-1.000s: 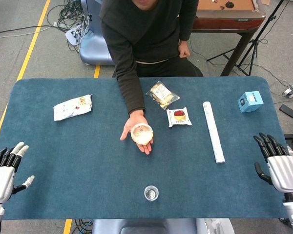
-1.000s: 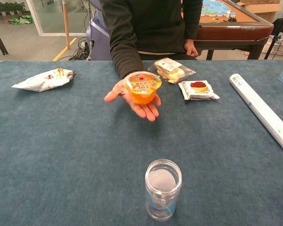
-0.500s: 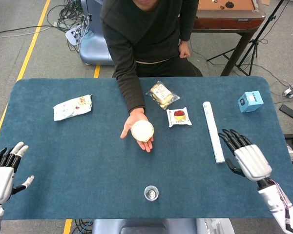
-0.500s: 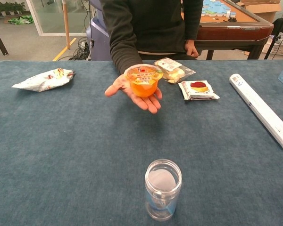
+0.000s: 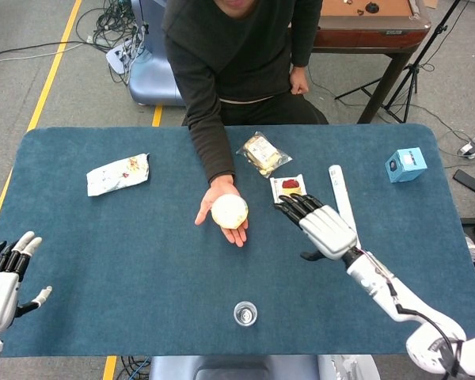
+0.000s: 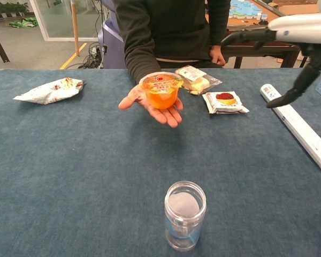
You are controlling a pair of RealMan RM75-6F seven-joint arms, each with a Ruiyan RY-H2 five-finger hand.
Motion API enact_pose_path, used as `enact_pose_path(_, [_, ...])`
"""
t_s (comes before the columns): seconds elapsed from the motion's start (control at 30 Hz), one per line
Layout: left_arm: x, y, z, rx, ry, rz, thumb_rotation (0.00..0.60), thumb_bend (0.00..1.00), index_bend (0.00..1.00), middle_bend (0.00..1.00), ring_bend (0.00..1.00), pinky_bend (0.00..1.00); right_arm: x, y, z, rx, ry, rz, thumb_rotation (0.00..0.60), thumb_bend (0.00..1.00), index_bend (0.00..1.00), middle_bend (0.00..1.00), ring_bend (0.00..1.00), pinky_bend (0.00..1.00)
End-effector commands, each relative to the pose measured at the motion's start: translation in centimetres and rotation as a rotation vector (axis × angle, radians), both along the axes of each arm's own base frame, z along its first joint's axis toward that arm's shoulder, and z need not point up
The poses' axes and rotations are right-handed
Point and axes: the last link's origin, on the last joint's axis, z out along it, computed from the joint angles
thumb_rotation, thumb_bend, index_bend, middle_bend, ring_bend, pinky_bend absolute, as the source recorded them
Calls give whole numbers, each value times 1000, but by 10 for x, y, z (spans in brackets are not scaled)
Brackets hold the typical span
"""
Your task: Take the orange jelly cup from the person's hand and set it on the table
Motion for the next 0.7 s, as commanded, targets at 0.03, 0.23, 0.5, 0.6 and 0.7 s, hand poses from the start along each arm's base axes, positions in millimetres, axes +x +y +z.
enact_pose_path(0.03, [0, 0, 0, 0, 0, 0, 600, 211, 107, 70, 94, 32, 23, -16, -18, 30, -3, 31, 600, 77, 0, 0, 0, 100])
enact_pose_path(0.23, [-1, -2, -1, -1, 0, 6, 600, 210, 107, 70, 94, 32, 48, -34, -41, 65, -3, 51, 600, 77, 0, 0, 0, 100])
enact_pose_path(0.5, [-3, -4, -3, -3, -3, 15, 600, 210, 107, 70, 94, 32, 74, -59, -71, 94, 3, 44, 600, 78, 0, 0, 0, 100])
enact_pose_path(0.6, [-5, -5, -2, -1, -2, 18, 600, 210, 107, 70, 93, 32, 80, -66, -83, 104, 19, 41, 600, 78, 0, 0, 0, 100])
enact_pose_path(0.7, [-7, -7, 0, 7, -3, 23, 600, 210, 107, 70, 93, 32, 89, -72, -92, 113, 13, 36, 600, 79, 0, 0, 0, 99])
